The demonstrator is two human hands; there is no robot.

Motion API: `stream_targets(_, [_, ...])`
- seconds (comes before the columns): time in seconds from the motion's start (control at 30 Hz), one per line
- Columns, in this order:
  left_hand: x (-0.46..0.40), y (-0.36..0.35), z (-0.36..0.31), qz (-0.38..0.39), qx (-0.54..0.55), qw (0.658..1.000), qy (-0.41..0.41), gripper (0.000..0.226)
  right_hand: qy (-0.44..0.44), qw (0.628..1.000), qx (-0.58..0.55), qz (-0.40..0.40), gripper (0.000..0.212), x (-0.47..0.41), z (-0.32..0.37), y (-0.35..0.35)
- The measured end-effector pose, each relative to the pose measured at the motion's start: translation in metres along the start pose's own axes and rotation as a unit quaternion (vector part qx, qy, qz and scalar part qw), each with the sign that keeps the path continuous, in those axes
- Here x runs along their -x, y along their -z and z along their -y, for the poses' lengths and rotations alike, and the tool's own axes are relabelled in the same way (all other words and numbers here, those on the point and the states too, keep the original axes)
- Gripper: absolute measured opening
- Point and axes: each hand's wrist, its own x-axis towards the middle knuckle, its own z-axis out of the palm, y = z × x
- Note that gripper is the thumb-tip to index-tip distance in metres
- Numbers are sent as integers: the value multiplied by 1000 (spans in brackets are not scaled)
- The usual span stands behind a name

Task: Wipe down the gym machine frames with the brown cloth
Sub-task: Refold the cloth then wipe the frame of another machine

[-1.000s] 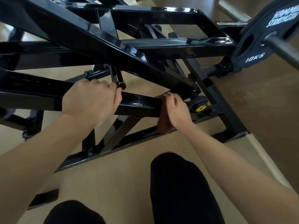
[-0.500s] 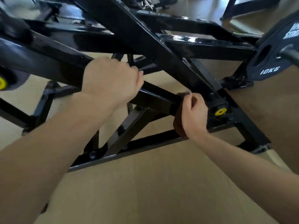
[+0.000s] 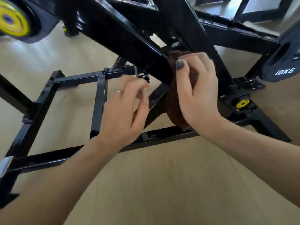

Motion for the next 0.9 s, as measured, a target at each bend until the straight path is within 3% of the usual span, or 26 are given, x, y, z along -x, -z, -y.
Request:
stream_targets(0.07, [24,-3,2,66,86,987,120,19,64,998,13,9,28,10,2,3])
stream_targets(0.13, [42,-4,-5,116,216,940,238,23,124,992,-1,38,29,23,6,1])
stream_targets(0.2, [58,-6,-16,158,319,889,288,44,101,990,-48,83,30,44,14,-10])
stream_targets(0.27, [71,-9,-27,197,390,839,324,64,-87,978,-129,136,29,63,26,-23])
stream_targets(0.33, [79,-11,-35,194,420,793,397,70,-331,901,-200,196,35,71,31,-37])
stream_targets(0.4, [82,-15,-34,157,395,781,457,59,-449,831,-209,253,45,68,25,-47])
stream_targets(0.47, [82,-14,-28,125,349,790,488,43,-458,804,-231,301,60,68,19,-53])
stream_targets(0.53, [79,-7,-19,119,331,790,502,33,-423,807,-236,337,64,71,15,-51])
stream_targets(0.67, [65,9,-5,106,345,766,532,28,-369,833,-206,358,39,67,0,-37])
stream_targets(0.8, [49,21,11,125,384,714,572,19,-349,798,-187,454,16,56,-11,-16])
stream_targets(0.83, [45,22,14,142,394,710,566,25,-334,799,-165,471,19,49,-11,-18])
stream_targets(0.9, [36,20,18,169,395,713,554,29,-349,807,-203,432,38,41,-11,-18])
